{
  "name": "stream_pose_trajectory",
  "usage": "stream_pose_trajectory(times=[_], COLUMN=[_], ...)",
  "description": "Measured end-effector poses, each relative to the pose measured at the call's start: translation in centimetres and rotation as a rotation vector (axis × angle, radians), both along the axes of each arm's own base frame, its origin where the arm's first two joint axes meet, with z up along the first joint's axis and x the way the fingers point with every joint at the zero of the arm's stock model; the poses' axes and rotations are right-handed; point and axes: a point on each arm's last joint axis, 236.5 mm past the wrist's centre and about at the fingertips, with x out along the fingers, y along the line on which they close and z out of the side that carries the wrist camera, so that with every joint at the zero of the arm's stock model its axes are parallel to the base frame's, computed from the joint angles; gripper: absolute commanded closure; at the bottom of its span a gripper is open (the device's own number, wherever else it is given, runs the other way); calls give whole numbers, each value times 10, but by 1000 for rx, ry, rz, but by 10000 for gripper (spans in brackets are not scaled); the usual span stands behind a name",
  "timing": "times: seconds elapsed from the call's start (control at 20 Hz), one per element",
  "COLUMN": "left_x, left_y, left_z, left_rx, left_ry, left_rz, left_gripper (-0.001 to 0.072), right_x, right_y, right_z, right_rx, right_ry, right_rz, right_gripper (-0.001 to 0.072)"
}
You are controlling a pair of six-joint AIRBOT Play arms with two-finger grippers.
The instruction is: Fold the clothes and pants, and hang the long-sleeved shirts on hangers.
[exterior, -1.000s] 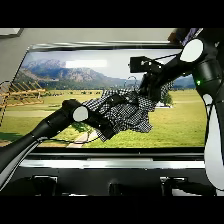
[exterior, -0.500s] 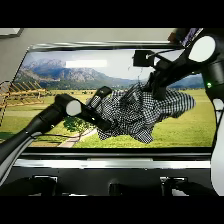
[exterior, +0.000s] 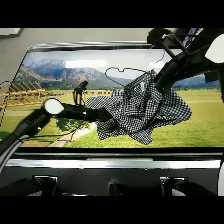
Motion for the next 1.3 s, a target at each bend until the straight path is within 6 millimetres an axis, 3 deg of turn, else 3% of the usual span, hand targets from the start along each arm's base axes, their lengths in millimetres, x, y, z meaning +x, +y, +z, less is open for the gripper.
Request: stream_pose_trajectory(times=[0.2, 0.35, 0.45, 0.5, 0.8, 1.05, 1.25, 1.3], left_x=[1, 3, 11, 16, 35, 27, 35, 37], left_y=[-53, -72, -76, -76, -71, -84, -92, -94], left_z=[-4, -10, -11, -10, -7, -13, -12, -12], left_rx=[-147, -181, -190, -192, -204, -213, -224, -225], left_ry=[36, 38, 15, -1, -50, -23, -40, -45], left_rz=[119, 198, 262, 293, 431, 451, 489, 496], left_gripper=[35, 44, 61, 125, 133, 407, 418, 464], right_x=[-1, -1, -1, -1, -1, -1, -1, -1], right_y=[-2, -3, -3, -3, -3, -3, -3, -3], right_z=[1, 1, 1, 1, 1, 1, 1, 1], right_rx=[19, 24, 27, 28, 31, 38, 42, 43], right_ry=[12, 16, 18, 19, 22, 26, 29, 31], right_rz=[-46, -59, -65, -68, -74, -87, -93, -95], right_gripper=[684, 684, 684, 684, 684, 684, 684, 684])
